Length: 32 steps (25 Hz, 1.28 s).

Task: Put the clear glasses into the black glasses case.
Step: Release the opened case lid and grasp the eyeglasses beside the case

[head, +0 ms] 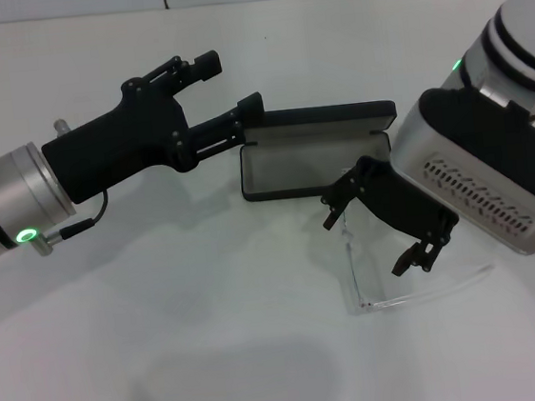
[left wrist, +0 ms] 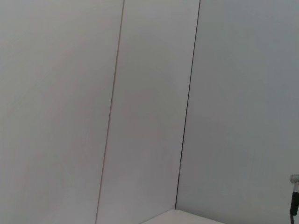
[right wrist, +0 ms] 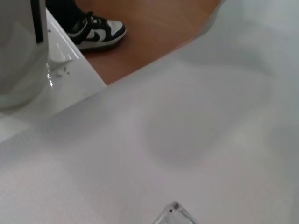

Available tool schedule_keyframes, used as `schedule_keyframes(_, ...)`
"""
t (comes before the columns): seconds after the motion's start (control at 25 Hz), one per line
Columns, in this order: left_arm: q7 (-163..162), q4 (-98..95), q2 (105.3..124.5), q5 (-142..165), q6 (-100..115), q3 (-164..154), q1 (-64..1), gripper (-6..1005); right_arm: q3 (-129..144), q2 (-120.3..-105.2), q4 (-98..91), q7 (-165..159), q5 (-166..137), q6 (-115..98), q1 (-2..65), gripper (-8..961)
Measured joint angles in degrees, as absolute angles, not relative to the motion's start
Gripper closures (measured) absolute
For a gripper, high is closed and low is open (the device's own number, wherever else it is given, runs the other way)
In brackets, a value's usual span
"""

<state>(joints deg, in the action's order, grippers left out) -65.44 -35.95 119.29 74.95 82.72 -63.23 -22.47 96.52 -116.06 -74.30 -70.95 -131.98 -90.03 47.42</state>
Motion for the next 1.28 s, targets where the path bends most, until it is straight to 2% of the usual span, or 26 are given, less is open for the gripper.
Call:
schedule_keyframes(0.8,-64.6,-35.3,119.35,74.9,82.2,-63.1,-22.3,187,103.7,-116.18,-62.1,-72.5,-132.7,-81.8,55.3,101)
schedule_keyframes(1.0,-63.5,-34.7,119.35,74.9,82.2,-63.1,-22.4,187,103.8,-116.19,-60.1,-72.5,-132.3,-81.4,56.8,203)
schedule_keyframes(1.24,-62.7,-33.9,119.32,74.6,82.2,-62.6,-22.6,186,105.1,-116.19,-59.9,-71.9,-132.0,-81.2,57.0,205)
schedule_keyframes(1.28,-62.6,-33.8,119.34,74.7,82.2,-62.5,-22.6,186,105.4,-116.18,-59.7,-71.8,-132.0,-80.7,57.0,232)
